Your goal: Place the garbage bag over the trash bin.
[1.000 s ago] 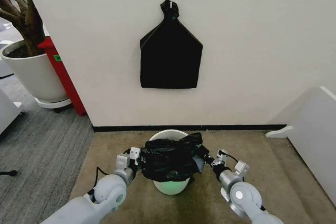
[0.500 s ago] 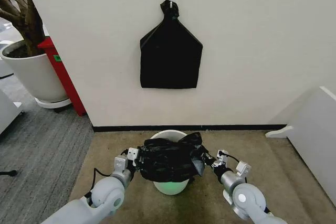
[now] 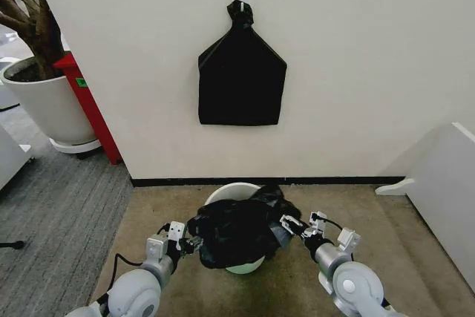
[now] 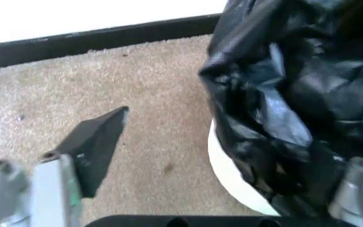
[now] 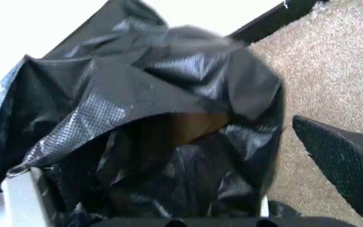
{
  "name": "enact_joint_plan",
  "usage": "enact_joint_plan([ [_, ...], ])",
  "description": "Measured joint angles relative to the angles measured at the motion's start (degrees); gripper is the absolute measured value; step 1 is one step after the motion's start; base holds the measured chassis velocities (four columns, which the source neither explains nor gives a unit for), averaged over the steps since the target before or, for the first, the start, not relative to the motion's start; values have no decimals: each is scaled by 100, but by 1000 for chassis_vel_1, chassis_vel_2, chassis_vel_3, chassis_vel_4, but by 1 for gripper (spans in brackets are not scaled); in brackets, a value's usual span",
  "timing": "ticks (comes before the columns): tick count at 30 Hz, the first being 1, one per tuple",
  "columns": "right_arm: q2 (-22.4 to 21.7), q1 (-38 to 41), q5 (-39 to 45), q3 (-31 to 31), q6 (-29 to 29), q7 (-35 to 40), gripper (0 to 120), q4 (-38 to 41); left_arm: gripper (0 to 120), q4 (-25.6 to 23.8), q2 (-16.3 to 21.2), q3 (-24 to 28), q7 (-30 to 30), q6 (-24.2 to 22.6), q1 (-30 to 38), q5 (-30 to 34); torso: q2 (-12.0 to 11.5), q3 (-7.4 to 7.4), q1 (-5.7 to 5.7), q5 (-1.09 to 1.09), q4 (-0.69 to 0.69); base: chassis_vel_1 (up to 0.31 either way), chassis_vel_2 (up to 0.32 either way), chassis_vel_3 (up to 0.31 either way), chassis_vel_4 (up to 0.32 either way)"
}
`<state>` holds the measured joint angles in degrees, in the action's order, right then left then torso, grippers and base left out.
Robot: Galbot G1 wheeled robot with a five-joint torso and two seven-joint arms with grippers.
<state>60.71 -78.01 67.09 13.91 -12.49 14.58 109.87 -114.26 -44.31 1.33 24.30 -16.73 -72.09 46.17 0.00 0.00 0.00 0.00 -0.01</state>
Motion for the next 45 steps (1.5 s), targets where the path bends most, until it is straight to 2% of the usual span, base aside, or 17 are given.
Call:
enact_joint_plan([
  [6, -32, 40, 107, 83, -110, 124, 100, 62, 100, 48, 71, -26, -243, 65, 65, 12, 0, 0, 0, 0, 0, 0, 0, 0, 0],
  [19, -191, -277, 262, 273, -208, 243, 100, 567, 100, -307, 409, -386, -483, 312, -589, -33, 0, 0, 0, -1, 1, 0, 0, 0, 0],
  [29, -232, -393, 276, 320, -267, 331, 100, 778, 100, -505, 541, -399, -544, 375, -584, 28, 0, 0, 0, -1, 1, 0, 0, 0, 0],
  [36, -280, -607, 113, 461, -508, 184, 100, 921, 100, -619, 816, -435, -899, 423, -678, -197, 0, 0, 0, -1, 0, 0, 0, 0, 0],
  [37, -289, -678, 60, 577, -537, 117, 100, 1005, 100, -678, 988, -486, -1218, 506, -789, -243, 0, 0, 0, -1, 0, 0, 0, 0, 0],
  [38, -300, -701, 58, 618, -548, 96, 100, 1026, 100, -693, 1036, -501, -1295, 526, -823, -242, 0, 0, 0, -1, 1, 0, 0, 0, 0],
  [45, -337, -907, 51, 843, -599, -43, 100, 1198, 100, -797, 1235, -570, -1479, 597, -920, -78, 0, 0, 0, -1, 0, 0, 0, 0, 0],
])
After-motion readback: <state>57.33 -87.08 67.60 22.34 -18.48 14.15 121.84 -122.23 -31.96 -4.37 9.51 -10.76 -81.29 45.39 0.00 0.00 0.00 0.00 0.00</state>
